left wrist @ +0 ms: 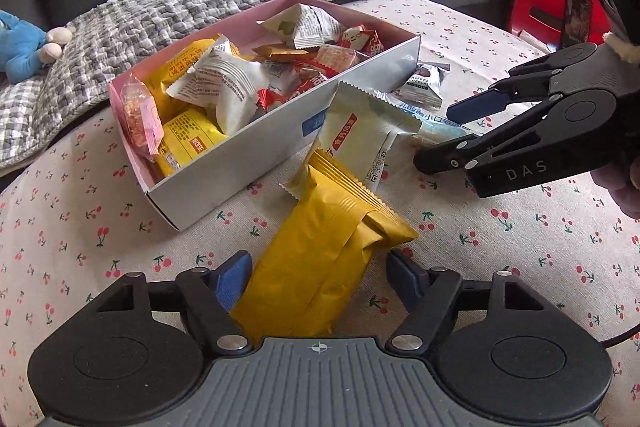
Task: Organize snacks
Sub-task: 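Grasp the yellow pack with the left gripper while the right grasps the white-blue bread pack, then carry the yellow pack and bread pack into the box and open both grippers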
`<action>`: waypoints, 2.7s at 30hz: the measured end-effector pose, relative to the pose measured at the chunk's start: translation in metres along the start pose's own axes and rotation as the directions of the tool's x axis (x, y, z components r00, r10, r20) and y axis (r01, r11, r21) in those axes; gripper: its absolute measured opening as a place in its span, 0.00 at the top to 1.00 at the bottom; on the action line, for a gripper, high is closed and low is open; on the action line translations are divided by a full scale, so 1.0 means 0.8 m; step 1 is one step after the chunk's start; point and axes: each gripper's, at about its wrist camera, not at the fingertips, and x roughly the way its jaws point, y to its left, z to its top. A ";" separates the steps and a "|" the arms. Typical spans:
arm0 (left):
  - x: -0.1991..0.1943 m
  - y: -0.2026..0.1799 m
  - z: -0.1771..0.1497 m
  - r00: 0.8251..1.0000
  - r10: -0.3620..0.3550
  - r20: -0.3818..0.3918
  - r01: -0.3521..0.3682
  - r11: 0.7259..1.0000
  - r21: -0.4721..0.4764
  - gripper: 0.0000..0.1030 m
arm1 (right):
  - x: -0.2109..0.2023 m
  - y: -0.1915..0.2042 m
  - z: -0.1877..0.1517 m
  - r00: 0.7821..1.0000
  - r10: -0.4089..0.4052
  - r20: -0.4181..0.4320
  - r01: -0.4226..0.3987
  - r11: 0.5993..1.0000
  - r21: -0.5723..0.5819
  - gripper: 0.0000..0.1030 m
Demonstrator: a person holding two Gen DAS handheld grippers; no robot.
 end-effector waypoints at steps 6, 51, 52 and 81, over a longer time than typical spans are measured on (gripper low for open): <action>-0.004 -0.001 -0.002 0.999 0.019 -0.033 -0.022 0.997 -0.080 0.51 | -0.002 0.003 0.002 1.000 0.009 -0.023 -0.009 1.000 -0.014 0.68; -0.085 0.027 0.028 0.990 0.052 0.128 0.002 0.921 -0.389 0.62 | -0.048 -0.053 0.032 0.981 0.192 0.017 -0.186 0.918 0.351 0.81; -0.086 0.028 0.029 0.990 0.056 0.131 0.000 0.920 -0.392 0.62 | -0.048 -0.054 0.034 0.982 0.191 0.019 -0.185 0.916 0.355 0.81; 0.022 0.125 0.147 0.991 0.104 0.086 -0.039 0.831 -0.555 0.62 | 0.042 -0.074 0.163 0.963 0.247 0.108 -0.268 0.834 0.483 0.81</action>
